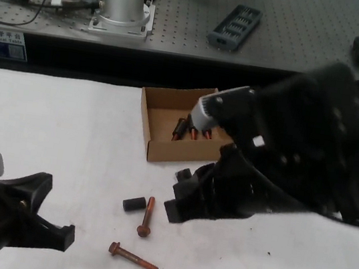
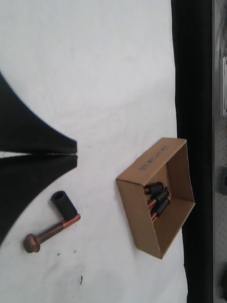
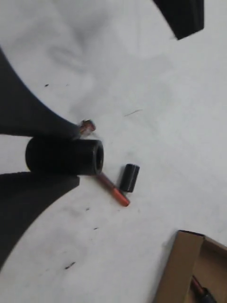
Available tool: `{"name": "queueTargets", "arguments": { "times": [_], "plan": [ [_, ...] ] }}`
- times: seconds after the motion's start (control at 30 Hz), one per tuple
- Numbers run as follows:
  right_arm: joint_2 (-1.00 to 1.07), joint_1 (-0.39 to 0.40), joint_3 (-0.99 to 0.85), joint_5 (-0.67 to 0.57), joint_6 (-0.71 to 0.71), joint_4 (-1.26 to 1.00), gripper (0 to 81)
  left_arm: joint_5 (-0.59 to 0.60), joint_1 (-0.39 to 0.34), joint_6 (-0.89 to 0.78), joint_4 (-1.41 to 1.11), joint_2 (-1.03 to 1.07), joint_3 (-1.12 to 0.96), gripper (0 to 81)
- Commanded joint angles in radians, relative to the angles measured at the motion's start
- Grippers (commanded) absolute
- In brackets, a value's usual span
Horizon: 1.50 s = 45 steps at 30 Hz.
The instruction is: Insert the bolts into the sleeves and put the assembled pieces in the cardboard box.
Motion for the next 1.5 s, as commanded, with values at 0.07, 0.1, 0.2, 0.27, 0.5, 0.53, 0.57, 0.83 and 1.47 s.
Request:
{"name": "queueTargets", "arguments": {
  "times": [0.07,0.1,0.2,0.27,0.5,0.53,0.57,0.83,1.47],
  "plan": [
    [-0.08,0.022,0.159,0.085,0.021,-0.248,5.7,0.108,0.0,-0.009,-0.018,-0.003,-0.002,0.6],
    [-0.091,0.022,0.193,0.104,0.026,-0.291,5.7,0.137,0.0,-0.015,-0.019,-0.003,-0.005,0.6],
    [-0.111,0.022,0.29,0.148,0.089,-0.425,5.7,0.231,0.0,-0.036,-0.006,-0.003,-0.027,0.6],
    [-0.111,0.022,0.362,0.151,0.166,-0.555,5.7,0.281,0.0,-0.054,0.047,-0.002,-0.05,0.6],
    [-0.111,0.022,0.631,0.27,0.241,-1.059,5.7,0.338,0.0,-0.078,0.393,0.001,-0.19,28.0],
    [-0.112,0.022,0.667,0.291,0.208,-1.116,5.7,0.348,0.0,-0.08,0.411,0.001,-0.201,31.6],
    [-0.112,0.022,0.7,0.302,0.177,-1.166,5.7,0.357,0.0,-0.076,0.421,0.001,-0.21,33.4],
    [-0.108,0.022,0.814,0.315,0.087,-1.393,5.7,0.45,-0.005,-0.076,0.633,0.001,-0.336,29.4],
    [-0.108,0.022,0.814,0.314,0.129,-1.366,5.7,0.352,-0.109,-0.046,1.05,0.103,-0.626,29.3]
  ]
}}
